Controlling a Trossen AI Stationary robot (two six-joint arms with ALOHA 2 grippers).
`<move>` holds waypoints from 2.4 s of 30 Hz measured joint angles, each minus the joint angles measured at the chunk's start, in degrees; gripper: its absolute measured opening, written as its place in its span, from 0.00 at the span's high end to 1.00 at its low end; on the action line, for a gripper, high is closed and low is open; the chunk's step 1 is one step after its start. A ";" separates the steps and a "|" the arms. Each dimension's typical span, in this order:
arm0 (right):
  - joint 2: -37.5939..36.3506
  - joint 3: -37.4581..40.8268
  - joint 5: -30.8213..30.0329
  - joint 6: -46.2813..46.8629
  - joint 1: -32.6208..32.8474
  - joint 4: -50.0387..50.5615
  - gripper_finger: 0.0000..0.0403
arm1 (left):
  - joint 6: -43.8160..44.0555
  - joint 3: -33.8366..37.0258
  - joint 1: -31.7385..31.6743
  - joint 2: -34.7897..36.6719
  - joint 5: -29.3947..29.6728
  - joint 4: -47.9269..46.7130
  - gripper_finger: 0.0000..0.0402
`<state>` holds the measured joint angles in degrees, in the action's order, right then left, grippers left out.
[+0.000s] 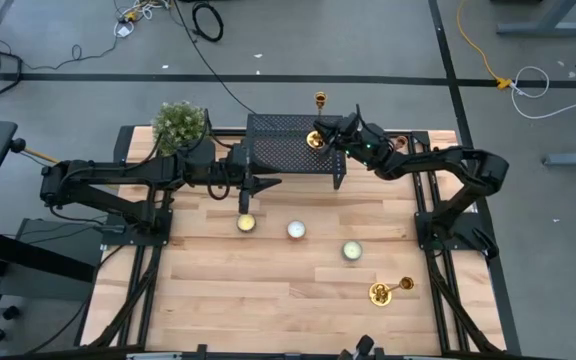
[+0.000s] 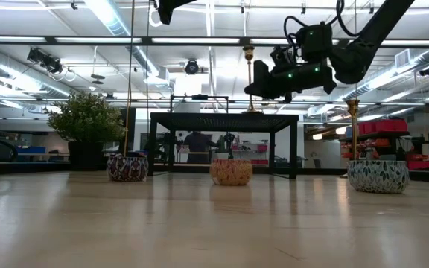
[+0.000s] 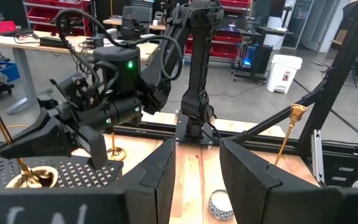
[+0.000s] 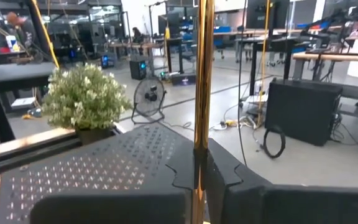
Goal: Pick & Place candle stick holders
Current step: Put the bottom left gold candle holder on the shelf, then put the top gold candle holder on the shelf aligned with the other gold candle holder
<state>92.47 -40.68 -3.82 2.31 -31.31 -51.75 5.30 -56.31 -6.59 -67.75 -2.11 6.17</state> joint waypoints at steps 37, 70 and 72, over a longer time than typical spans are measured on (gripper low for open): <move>-1.48 -0.07 -1.06 -1.32 0.03 0.20 0.51 | -0.02 0.00 0.00 0.00 -0.02 -0.02 0.68; -32.04 -0.05 -1.26 -0.09 1.81 39.27 0.48 | -0.07 0.00 -0.37 0.00 -0.04 0.02 0.68; -33.88 -0.05 -1.17 0.28 1.91 41.58 0.48 | -0.07 0.00 -0.37 0.00 -0.04 0.02 0.68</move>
<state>58.59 -40.73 -4.99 2.59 -29.40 -10.16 5.23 -56.31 -6.96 -67.75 -2.15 6.20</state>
